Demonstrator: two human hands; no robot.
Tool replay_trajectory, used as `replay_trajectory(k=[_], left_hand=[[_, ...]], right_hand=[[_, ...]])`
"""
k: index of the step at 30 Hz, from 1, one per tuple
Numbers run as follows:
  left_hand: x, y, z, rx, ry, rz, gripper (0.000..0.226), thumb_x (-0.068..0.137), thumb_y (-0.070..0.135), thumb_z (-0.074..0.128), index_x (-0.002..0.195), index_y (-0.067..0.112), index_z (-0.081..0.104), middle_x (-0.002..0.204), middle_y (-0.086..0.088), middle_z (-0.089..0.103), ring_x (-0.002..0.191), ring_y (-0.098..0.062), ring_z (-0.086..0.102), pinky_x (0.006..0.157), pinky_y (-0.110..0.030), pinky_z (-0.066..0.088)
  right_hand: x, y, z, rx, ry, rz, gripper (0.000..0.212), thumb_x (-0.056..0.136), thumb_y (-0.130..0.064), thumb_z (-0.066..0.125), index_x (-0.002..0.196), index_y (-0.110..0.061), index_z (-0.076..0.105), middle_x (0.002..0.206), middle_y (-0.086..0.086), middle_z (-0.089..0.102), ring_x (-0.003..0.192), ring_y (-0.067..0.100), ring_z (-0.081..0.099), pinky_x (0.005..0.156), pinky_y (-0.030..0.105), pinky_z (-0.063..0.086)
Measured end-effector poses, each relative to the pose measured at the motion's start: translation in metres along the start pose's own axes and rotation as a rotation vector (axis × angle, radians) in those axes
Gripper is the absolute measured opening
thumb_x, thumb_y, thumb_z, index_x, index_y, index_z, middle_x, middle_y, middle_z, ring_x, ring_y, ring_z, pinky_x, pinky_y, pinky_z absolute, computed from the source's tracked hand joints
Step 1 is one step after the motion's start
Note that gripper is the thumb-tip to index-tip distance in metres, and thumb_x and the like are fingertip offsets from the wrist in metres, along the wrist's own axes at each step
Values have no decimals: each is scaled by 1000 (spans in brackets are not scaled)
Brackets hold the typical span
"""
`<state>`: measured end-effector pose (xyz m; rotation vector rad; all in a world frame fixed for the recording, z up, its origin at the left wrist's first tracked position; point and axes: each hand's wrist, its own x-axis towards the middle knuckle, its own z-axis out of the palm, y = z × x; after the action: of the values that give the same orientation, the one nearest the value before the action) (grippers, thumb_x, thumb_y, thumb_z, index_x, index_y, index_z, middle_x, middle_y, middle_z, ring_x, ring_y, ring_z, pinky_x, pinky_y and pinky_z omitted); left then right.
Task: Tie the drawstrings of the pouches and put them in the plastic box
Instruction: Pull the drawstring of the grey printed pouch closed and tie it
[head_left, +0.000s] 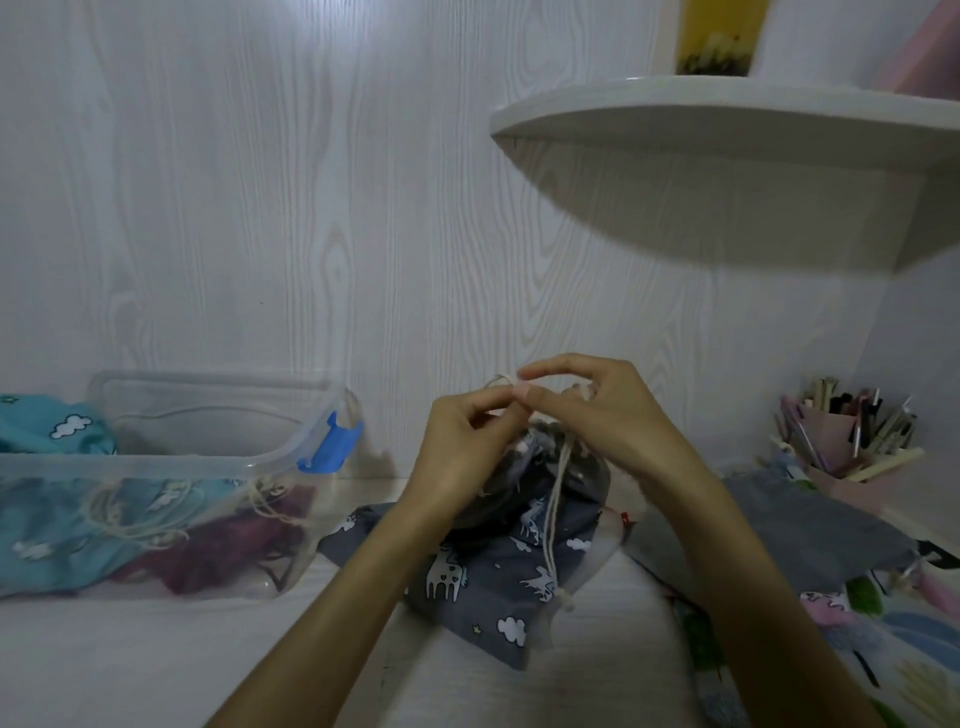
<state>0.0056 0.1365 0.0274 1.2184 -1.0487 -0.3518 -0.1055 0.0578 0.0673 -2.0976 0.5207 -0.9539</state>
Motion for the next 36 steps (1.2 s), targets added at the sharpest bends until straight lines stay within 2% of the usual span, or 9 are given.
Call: replay_trajectory(k=[4,9,13,16,23,26,29,32,36], left_hand=[[8,-2,-16,-68,-50,-180,24,95,22,52,104,7,69,77,5,73,61,3,65,51,-7,46],[17,-14,-26,53,-65,-229,31,100,20,40,91,14,68,92,2,65,82,-5,57,61,-6,43],[20,-22,-25,-206,-122,-157,33,100,16,37,90,16,68,95,6,73,95,-6,66,85,-17,51],[17,-25,-23,-290,-181,-220,28,99,15,40,91,10,67,82,3,75,81,-9,70,73,-16,55],[13,-23,-32,251,-530,-419,22,93,21,55,98,13,74,57,10,56,52,-1,45,56,-15,33],[10,-26,-21,324,-585,-397,24,92,19,56,103,7,73,59,8,57,53,-3,45,52,-14,33],[2,-30,-6,393,-733,-381,29,90,21,55,103,1,71,80,-3,64,73,-15,50,70,-23,39],[-3,-32,8,454,-804,-418,35,88,24,54,105,-3,67,63,7,59,64,-12,46,60,-13,39],[-6,-31,7,403,-802,-381,38,98,35,43,106,10,71,70,0,53,57,-6,45,59,-16,38]], right_hand=[[0,14,-27,-283,-226,219,34,76,-49,68,102,-27,70,84,-9,66,59,0,49,51,13,35],[8,45,-20,-255,-185,202,19,75,-34,76,87,-19,77,74,3,73,67,6,58,65,22,44],[12,63,-5,-293,-170,179,32,78,-35,73,72,-3,75,62,7,65,54,4,50,58,25,37],[11,71,6,-393,-342,235,38,78,-27,74,46,-15,56,38,-10,41,42,3,34,50,24,29],[-4,44,-42,-311,-851,365,22,75,-44,64,72,-26,75,56,-5,46,49,4,35,49,16,28],[-8,35,-61,-159,-663,333,31,86,-34,55,58,-22,62,55,-6,49,50,4,38,55,19,30],[1,32,-59,-123,-376,302,35,92,-33,51,59,-21,54,55,-10,52,56,7,40,61,23,31],[7,27,-38,-112,-209,264,34,95,-35,48,65,-22,58,68,-9,59,66,8,47,65,21,33],[11,32,0,-78,-362,217,45,98,-43,35,132,-19,53,130,-13,51,120,6,46,93,14,29]])
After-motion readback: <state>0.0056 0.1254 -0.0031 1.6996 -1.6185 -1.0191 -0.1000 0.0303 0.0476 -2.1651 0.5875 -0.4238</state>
